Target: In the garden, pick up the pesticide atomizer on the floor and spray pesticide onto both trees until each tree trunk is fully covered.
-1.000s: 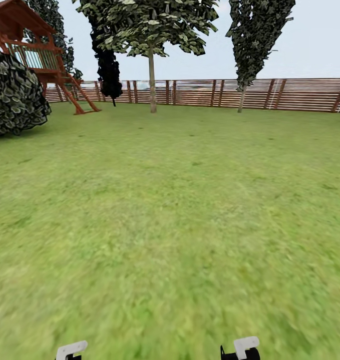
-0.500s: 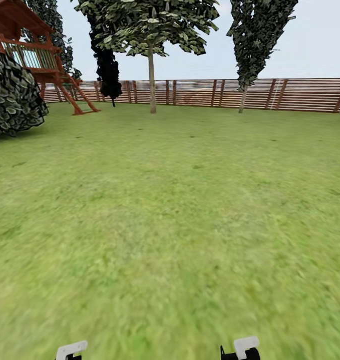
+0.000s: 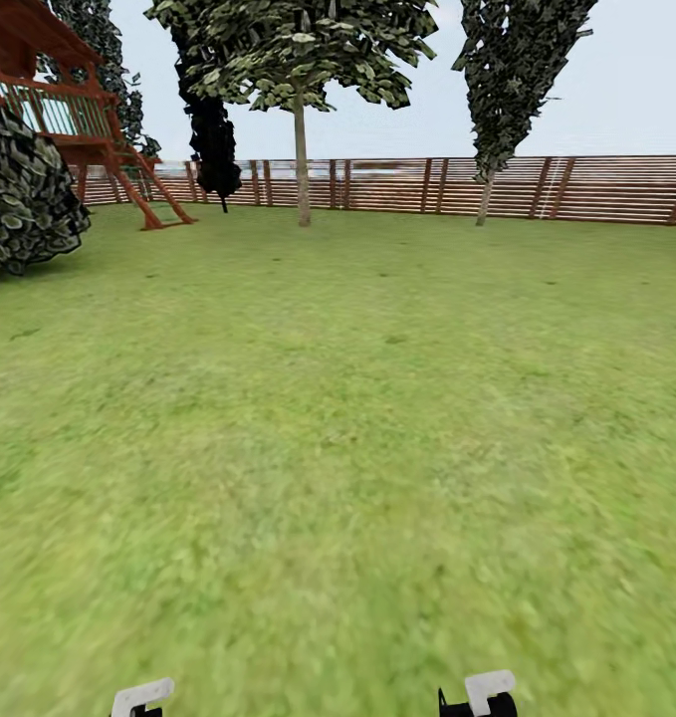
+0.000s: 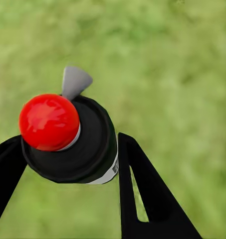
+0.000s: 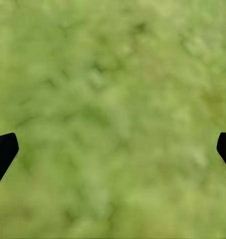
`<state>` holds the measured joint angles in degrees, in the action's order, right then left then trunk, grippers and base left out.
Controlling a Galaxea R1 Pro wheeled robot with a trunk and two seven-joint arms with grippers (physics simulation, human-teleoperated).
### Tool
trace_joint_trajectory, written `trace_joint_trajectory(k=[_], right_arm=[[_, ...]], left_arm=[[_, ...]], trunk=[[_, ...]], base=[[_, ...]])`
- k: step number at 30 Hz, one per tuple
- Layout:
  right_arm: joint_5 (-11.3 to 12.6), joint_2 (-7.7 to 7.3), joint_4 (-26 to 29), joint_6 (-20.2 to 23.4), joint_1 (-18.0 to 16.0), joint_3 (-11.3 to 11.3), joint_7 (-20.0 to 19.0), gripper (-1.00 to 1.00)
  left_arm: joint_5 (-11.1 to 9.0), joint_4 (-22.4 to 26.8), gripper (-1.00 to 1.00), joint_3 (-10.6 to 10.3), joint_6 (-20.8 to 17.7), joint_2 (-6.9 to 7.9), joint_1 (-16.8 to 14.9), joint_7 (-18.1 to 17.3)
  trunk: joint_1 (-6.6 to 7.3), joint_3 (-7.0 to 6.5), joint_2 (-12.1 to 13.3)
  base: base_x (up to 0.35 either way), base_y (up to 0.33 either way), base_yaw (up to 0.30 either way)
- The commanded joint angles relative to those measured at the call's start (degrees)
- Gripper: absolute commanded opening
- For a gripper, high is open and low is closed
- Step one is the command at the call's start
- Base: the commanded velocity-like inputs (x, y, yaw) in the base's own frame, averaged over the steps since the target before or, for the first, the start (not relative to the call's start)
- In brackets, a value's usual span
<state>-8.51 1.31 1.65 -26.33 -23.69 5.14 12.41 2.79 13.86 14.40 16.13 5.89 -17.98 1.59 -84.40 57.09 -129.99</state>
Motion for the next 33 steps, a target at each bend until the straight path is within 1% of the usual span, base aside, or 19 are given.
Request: trace_joint_trajectory(k=[1,33], right_arm=[[-0.4,0.01,-0.1,0.0,0.0,0.4,0.6,1.0],[-0.4,0.01,-0.1,0.0,0.0,0.4,0.6,1.0]], left_arm=[[0.3,-0.1,-1.0,0.1,0.2,0.0,0.0,0.2],[0.4,-0.1,-1.0,0.1,0.2,0.0,0.0,0.2]], trunk=[[-0.03,0.05,0.0],[-0.03,0.05,0.0]], base=[[0.34,0.0,0.0],[0.34,0.0,0.0]])
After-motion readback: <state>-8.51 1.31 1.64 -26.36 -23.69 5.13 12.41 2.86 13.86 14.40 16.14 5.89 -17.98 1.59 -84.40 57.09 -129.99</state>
